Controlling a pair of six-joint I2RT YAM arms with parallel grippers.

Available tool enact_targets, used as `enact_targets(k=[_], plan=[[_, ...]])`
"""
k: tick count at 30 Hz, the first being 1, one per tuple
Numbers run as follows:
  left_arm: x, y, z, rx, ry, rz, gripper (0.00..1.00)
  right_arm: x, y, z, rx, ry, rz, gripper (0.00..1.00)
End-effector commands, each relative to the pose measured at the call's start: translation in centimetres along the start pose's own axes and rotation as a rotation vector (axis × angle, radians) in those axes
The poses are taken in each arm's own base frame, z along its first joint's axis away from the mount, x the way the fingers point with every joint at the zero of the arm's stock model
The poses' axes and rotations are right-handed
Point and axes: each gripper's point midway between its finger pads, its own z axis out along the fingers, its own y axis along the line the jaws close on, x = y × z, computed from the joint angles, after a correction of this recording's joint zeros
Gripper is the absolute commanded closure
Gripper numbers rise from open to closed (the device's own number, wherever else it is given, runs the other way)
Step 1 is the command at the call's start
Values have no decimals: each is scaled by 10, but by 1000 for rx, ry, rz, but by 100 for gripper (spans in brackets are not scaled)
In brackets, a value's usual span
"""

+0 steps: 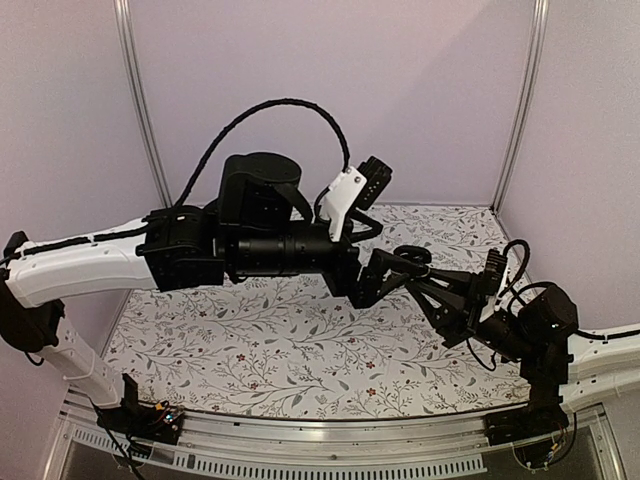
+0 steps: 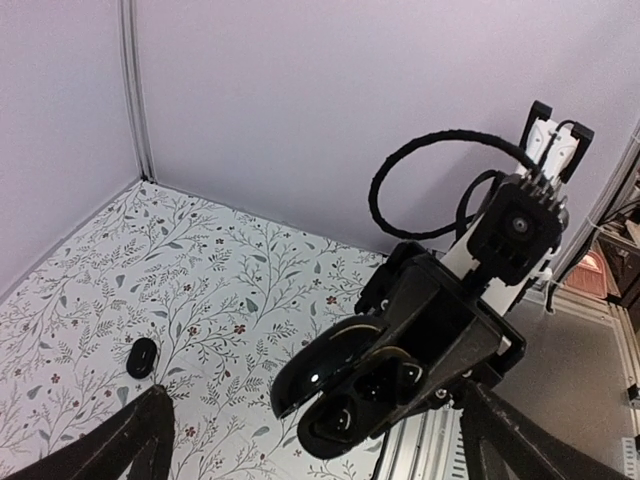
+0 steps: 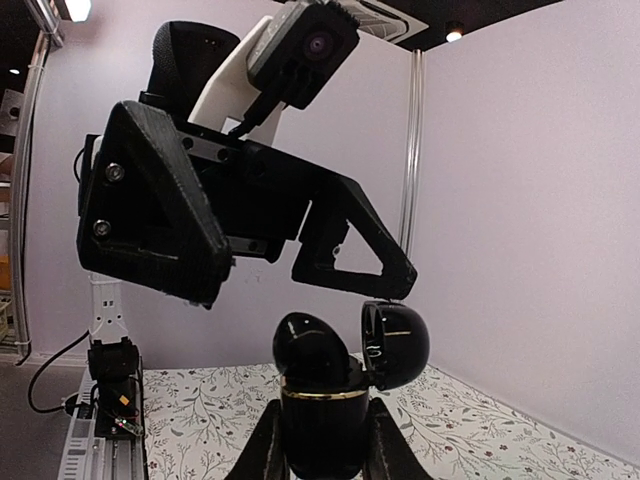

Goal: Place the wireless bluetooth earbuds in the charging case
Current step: Adjust the right earbud in the right side groove of the charging case.

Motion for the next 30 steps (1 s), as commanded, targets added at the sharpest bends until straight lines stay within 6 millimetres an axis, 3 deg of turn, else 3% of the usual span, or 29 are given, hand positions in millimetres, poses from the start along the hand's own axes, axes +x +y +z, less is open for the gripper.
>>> enact_targets(k=[1,12,30], plan=[[-14,0,3,14,-35,10,0,-10,5,3,-28,-35,16,100],[-6,10,11,-38,2,7,0,-14,15,4,-87,-44,14,100],[-1,25,4,-94,12,0,0,-30,27,-8,-161,-105,33,100]])
